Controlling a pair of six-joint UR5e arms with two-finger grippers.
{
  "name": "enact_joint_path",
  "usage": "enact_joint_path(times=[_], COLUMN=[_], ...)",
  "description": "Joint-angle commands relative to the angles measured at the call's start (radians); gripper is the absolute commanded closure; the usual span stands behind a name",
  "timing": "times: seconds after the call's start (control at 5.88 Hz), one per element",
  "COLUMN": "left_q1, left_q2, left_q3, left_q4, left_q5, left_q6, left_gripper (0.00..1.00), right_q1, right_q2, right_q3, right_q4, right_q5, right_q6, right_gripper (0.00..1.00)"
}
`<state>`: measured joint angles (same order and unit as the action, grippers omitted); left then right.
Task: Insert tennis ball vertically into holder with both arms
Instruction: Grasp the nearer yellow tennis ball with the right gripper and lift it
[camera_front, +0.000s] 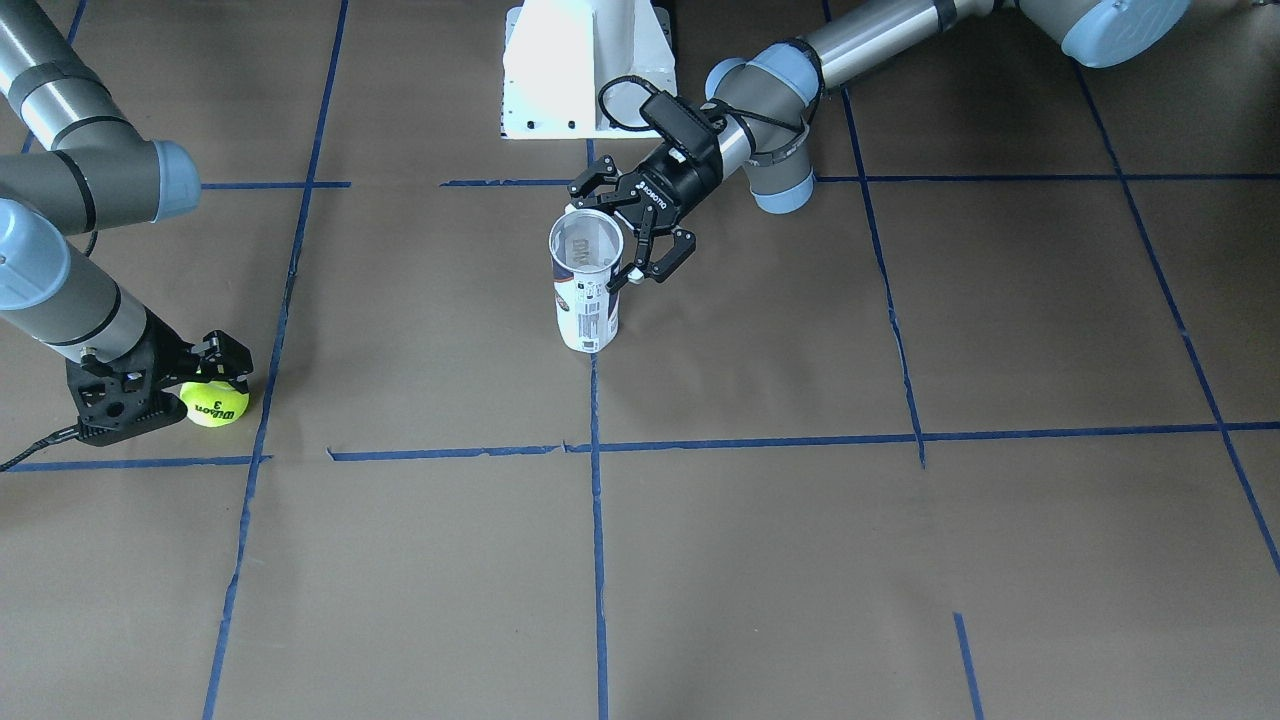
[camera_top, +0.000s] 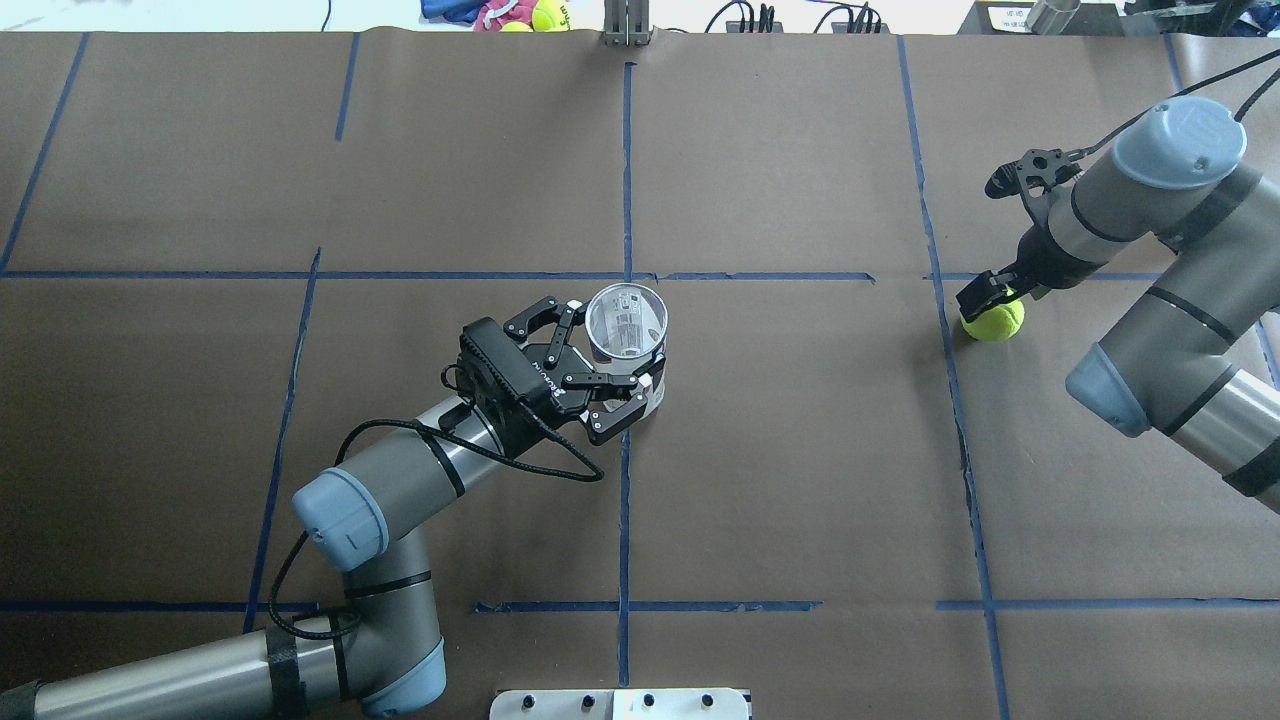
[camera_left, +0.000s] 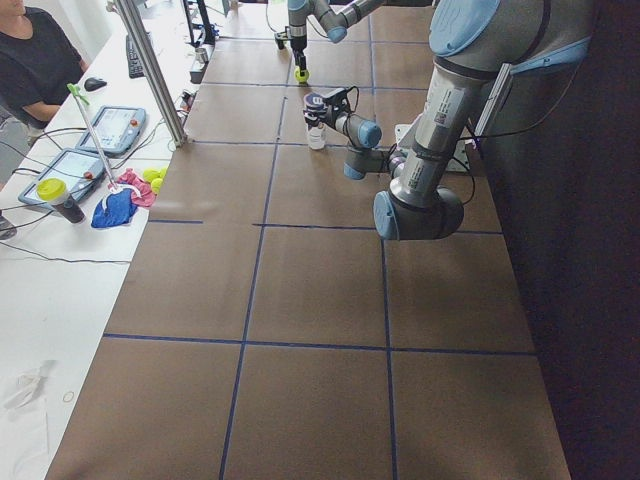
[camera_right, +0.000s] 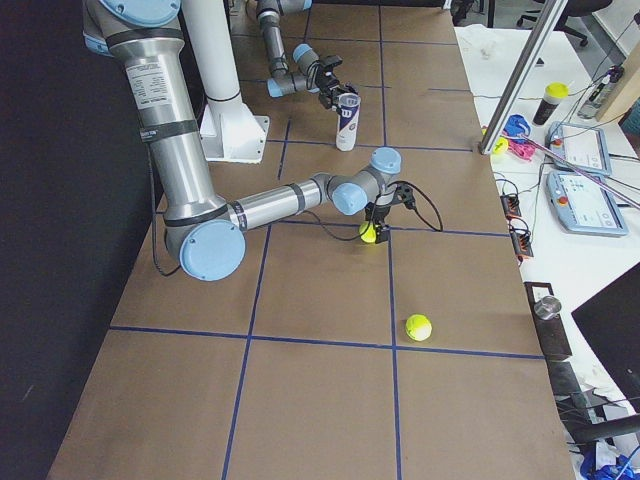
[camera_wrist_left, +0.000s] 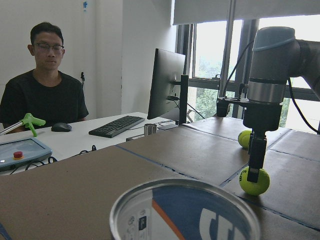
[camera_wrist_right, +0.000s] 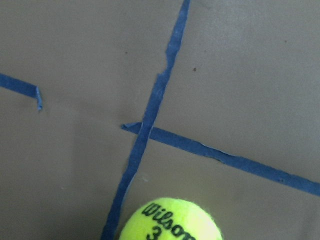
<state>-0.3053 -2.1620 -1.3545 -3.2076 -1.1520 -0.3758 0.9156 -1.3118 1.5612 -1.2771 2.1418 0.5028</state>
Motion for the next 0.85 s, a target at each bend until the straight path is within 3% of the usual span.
enact_joint_path(times=[0.0, 0.17, 0.51, 0.68], left_q1=[0.000, 0.002, 0.002, 0.002], left_q2=[-0.002, -0.002, -0.001, -0.001], left_q3=[0.000, 0.002, 0.002, 0.002], left_q4=[0.000, 0.002, 0.002, 0.002], left_q5=[0.000, 0.000, 0.000, 0.000], left_q6=[0.000, 0.000, 0.000, 0.000], left_gripper=[0.10, 0.10, 0.09, 0.08], right_q1=[-0.015, -0.024, -0.021, -0.020], right_q2=[-0.001, 0.000, 0.006, 0.011], right_q3=[-0.006, -0.010, 0.003, 0.058], right_q4=[0.001, 0.001, 0.002, 0.001], right_q5=[-0.006, -0.009, -0.014, -0.020], right_q6=[0.008, 0.008, -0.003, 0.005], right_gripper=[0.01, 0.06, 0.92, 1.00])
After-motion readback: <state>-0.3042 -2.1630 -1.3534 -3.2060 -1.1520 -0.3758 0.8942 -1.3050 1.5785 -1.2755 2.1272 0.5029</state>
